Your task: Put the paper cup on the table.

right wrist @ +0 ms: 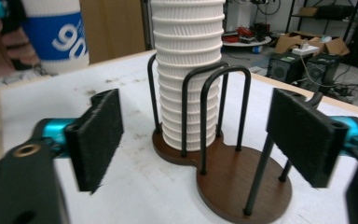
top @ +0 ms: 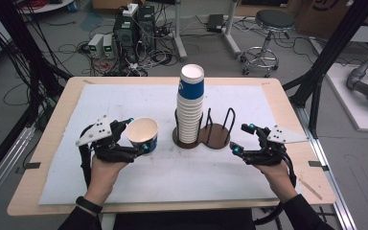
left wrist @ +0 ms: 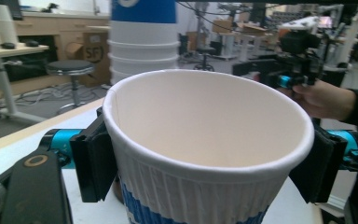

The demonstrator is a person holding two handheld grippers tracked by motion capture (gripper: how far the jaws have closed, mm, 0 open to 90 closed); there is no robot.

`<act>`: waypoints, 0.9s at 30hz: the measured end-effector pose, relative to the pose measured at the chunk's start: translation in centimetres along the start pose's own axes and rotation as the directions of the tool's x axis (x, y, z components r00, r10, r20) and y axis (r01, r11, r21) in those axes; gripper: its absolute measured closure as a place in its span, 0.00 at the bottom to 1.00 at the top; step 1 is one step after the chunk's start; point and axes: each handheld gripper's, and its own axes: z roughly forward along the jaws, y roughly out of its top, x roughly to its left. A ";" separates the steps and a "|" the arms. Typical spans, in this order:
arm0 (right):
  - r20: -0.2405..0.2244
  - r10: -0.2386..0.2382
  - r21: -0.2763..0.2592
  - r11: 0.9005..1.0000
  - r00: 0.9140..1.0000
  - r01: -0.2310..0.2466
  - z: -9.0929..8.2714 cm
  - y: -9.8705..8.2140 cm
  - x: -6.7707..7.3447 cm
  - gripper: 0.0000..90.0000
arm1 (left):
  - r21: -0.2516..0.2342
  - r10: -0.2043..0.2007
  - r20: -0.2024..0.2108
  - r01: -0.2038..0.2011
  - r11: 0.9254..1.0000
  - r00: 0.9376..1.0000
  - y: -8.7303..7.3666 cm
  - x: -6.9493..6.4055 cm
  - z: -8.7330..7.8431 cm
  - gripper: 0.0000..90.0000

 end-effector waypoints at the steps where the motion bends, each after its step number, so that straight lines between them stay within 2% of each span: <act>1: 0.009 -0.013 0.005 1.000 1.000 0.013 0.0 0.0 0.0 0.25 | -0.010 0.001 -0.016 -0.001 1.000 1.000 0.0 0.2 0.0 0.24; 6: 0.015 -0.013 -0.002 1.000 1.000 0.013 0.0 -0.1 -0.1 0.24 | -0.001 0.022 -0.074 -0.022 1.000 0.997 -0.1 1.4 -0.2 0.24; 9: 0.018 -0.006 0.001 1.000 1.000 0.006 0.1 -0.1 -0.1 0.23 | 0.015 0.027 -0.143 -0.025 1.000 0.989 -0.3 2.3 -0.2 0.24; 10: 0.020 -0.005 0.002 1.000 1.000 0.005 0.1 -0.1 -0.1 0.24 | 0.024 0.034 -0.171 -0.030 0.999 0.985 -0.4 2.7 -0.2 0.24; 13: 0.029 -0.008 0.002 1.000 1.000 0.008 0.2 -0.1 -0.1 0.24 | 0.006 -0.021 -0.215 0.023 1.000 0.976 -0.9 4.1 -0.2 0.24; 15: 0.027 -0.004 0.003 1.000 1.000 0.004 0.2 -0.1 -0.1 0.24 | 0.008 -0.020 -0.252 0.023 1.000 0.968 -1.2 4.8 0.0 0.24; 17: 0.027 -0.008 -0.003 1.000 1.000 0.008 0.2 0.0 -0.1 0.24 | 0.011 -0.018 -0.269 0.022 1.000 0.963 -1.6 5.4 0.3 0.24; 21: 0.035 -0.013 -0.008 1.000 0.999 0.013 0.2 0.1 0.0 0.24 | 0.009 -0.033 -0.333 0.038 0.999 0.942 -2.3 6.7 0.8 0.24; 22: 0.039 -0.015 -0.009 1.000 0.999 0.016 0.3 0.1 -0.1 0.24 | 0.017 -0.025 -0.343 0.033 0.999 0.939 -2.5 7.0 0.9 0.24; 24: 0.043 -0.010 -0.011 1.000 0.999 0.011 0.2 0.1 -0.1 0.24 | 0.039 -0.024 -0.380 0.042 0.998 0.925 -3.0 7.7 1.1 0.24; 25: 0.045 -0.012 -0.017 1.000 0.999 0.013 0.2 0.1 -0.1 0.24 | 0.043 -0.033 -0.391 0.054 0.998 0.920 -3.3 8.0 1.2 0.24; 27: 0.044 -0.010 -0.021 1.000 0.999 0.011 0.1 0.2 -0.1 0.24 | 0.071 -0.019 -0.420 0.054 0.996 0.907 -3.8 8.7 1.5 0.24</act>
